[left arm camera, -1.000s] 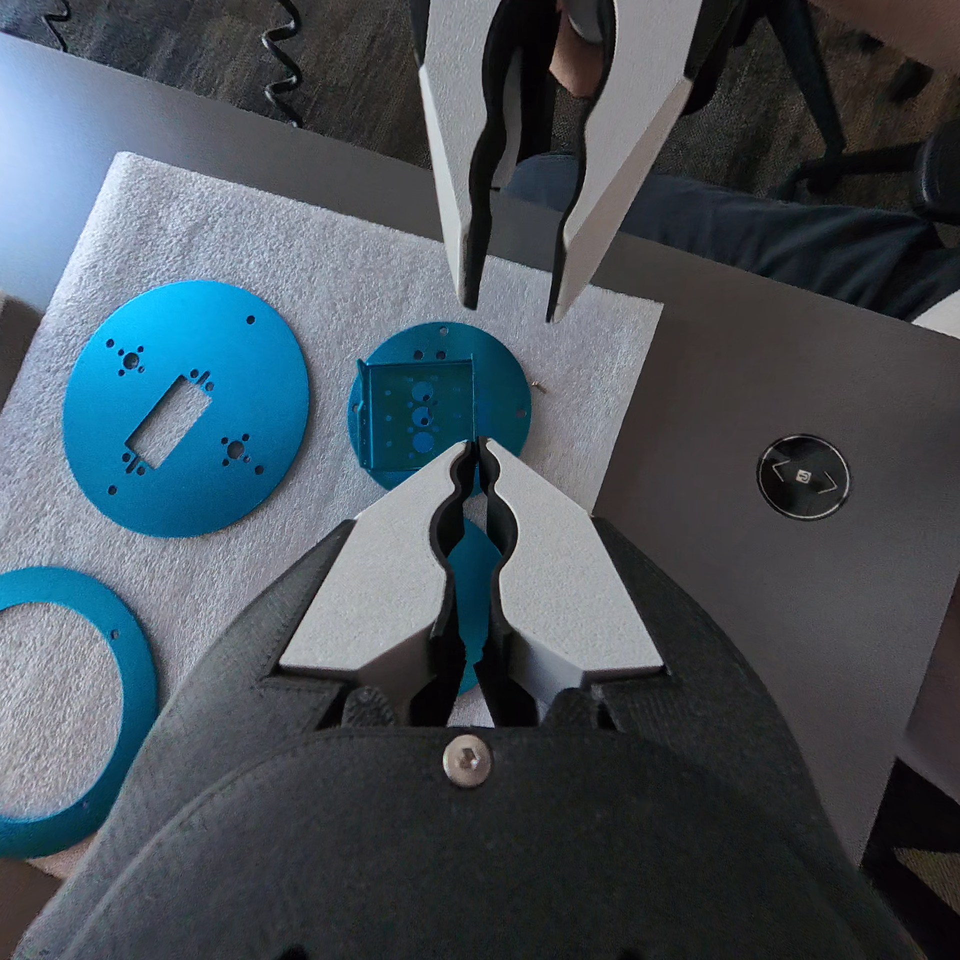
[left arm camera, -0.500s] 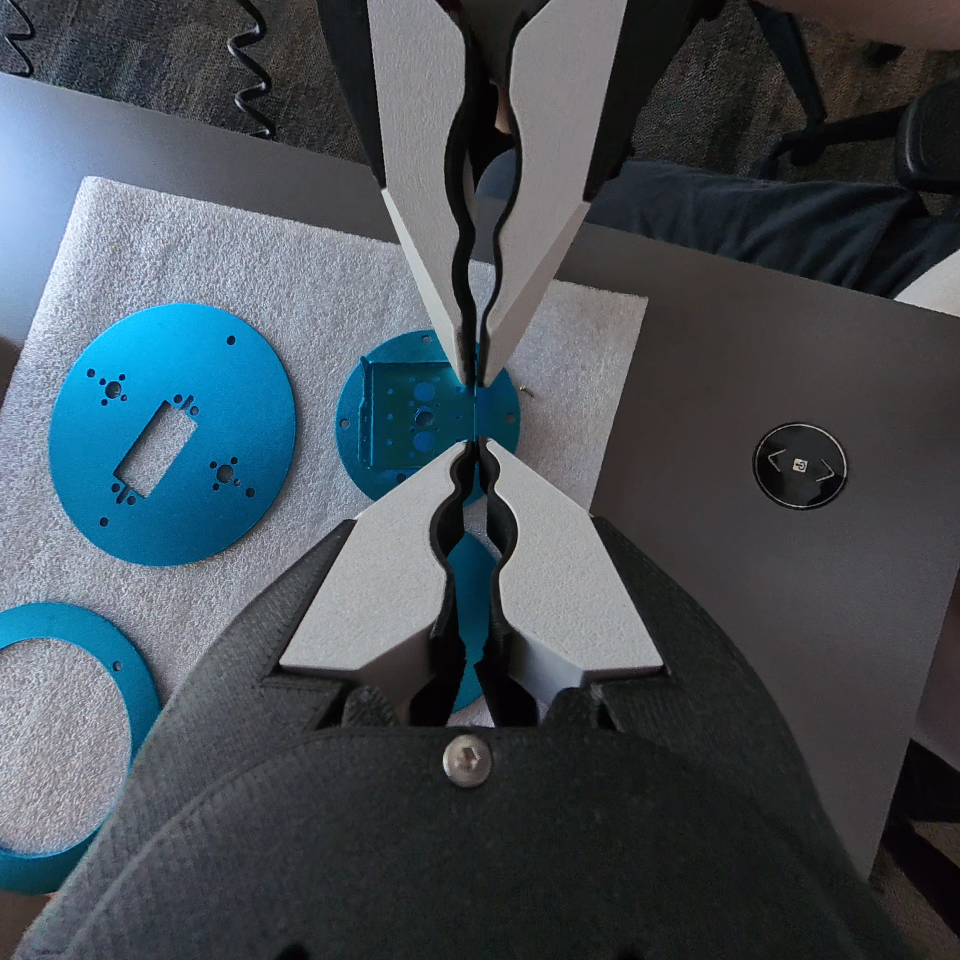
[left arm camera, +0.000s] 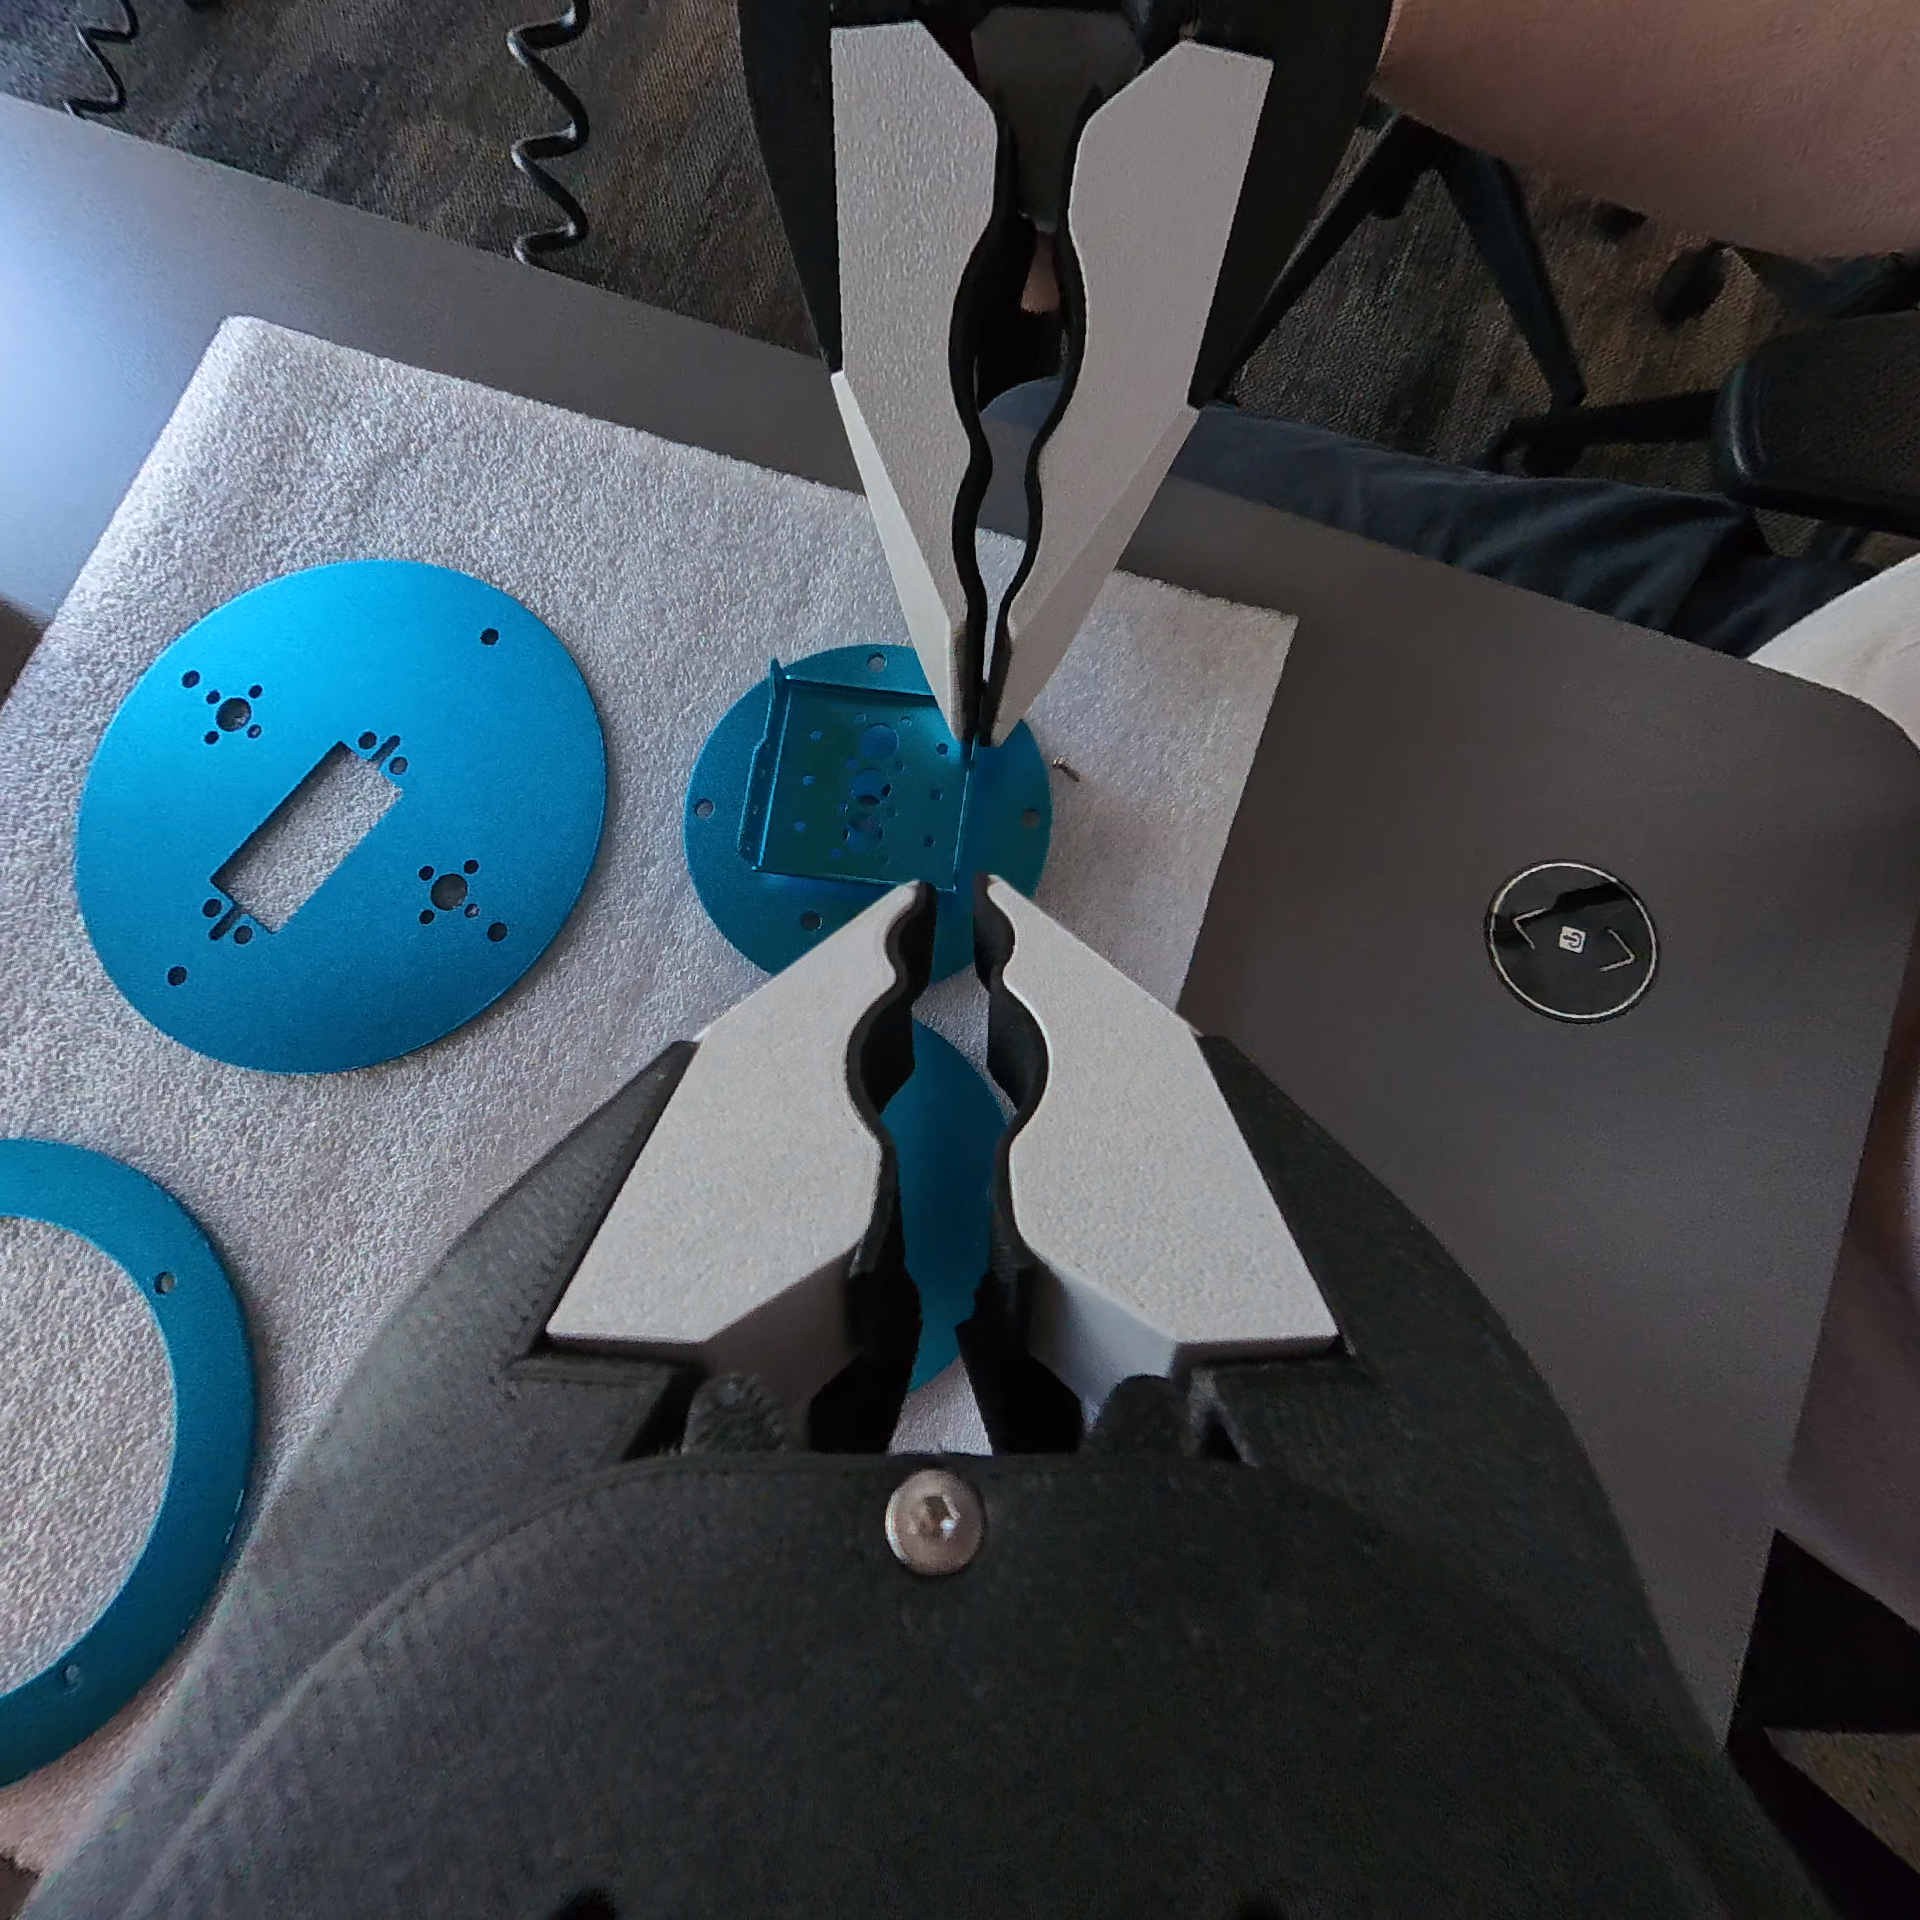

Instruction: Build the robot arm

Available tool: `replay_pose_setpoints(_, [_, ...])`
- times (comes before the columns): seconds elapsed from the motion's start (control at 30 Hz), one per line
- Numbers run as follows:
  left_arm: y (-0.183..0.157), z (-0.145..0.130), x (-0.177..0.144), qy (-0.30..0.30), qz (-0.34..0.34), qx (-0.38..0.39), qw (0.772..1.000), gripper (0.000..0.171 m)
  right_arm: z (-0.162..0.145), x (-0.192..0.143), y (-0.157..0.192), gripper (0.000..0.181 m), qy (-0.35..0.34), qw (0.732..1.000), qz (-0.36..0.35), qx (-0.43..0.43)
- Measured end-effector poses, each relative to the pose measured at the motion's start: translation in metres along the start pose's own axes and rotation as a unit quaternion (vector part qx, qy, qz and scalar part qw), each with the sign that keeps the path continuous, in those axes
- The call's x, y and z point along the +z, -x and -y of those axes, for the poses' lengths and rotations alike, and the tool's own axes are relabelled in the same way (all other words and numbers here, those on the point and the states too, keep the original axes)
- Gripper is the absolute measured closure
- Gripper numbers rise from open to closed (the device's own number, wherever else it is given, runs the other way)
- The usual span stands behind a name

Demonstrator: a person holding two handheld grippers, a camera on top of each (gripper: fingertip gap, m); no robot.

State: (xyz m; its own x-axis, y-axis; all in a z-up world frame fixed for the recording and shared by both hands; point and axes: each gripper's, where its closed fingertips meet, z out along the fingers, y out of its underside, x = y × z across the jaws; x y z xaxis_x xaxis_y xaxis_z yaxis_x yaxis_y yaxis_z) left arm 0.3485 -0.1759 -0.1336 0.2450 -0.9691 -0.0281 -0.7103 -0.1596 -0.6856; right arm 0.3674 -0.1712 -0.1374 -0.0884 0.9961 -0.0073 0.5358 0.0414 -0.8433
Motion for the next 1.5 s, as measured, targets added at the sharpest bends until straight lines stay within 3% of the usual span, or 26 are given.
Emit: replay_pose_setpoints(1.5, [-0.0013,-0.0058,0.0095,0.014,-0.006,0.010,1.000,0.167,0.0006,0.0054,0.0001,0.181,-0.007,1.000,0.022,0.021])
